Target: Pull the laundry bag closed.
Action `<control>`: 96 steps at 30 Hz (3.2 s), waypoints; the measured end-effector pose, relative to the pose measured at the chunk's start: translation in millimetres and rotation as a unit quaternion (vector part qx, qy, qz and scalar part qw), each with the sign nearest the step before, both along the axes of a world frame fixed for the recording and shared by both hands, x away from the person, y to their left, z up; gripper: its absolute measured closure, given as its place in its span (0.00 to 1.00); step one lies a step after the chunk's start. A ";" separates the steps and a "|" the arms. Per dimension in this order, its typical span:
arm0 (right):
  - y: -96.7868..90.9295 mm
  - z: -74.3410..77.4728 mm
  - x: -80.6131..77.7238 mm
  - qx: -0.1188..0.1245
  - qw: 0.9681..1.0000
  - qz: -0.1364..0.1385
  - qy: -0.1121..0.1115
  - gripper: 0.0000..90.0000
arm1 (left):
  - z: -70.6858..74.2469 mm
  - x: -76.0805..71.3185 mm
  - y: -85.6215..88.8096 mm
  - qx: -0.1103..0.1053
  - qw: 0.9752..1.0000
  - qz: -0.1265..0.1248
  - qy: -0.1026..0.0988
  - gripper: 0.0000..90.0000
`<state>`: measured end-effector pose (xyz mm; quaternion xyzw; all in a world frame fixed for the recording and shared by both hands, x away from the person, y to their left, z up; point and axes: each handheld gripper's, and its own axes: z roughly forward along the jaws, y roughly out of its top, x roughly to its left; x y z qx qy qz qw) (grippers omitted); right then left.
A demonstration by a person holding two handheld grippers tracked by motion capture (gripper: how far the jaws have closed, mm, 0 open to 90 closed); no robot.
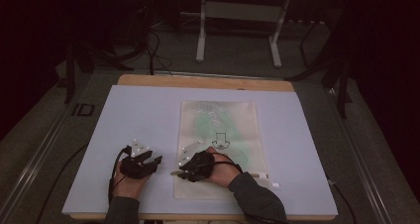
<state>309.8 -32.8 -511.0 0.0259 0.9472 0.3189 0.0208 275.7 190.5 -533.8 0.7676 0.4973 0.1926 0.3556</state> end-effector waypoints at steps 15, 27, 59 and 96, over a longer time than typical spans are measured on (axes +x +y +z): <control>17.0 1.7 2.4 -0.011 1.000 0.008 0.005 0.76 | 1.6 -0.6 4.3 -0.006 1.000 0.008 -0.004 0.60; 33.5 -0.4 6.0 -0.022 1.000 0.007 0.011 0.76 | 2.4 -1.0 6.2 -0.008 1.000 0.012 -0.007 0.60; 26.4 7.7 1.8 0.006 1.000 -0.013 0.002 0.90 | 3.7 -2.3 9.4 -0.012 1.000 0.019 -0.012 0.59; 3.7 -5.9 13.7 -0.021 0.999 -0.007 0.047 0.91 | 7.3 -30.8 -15.5 -0.058 0.987 -0.153 -0.002 0.85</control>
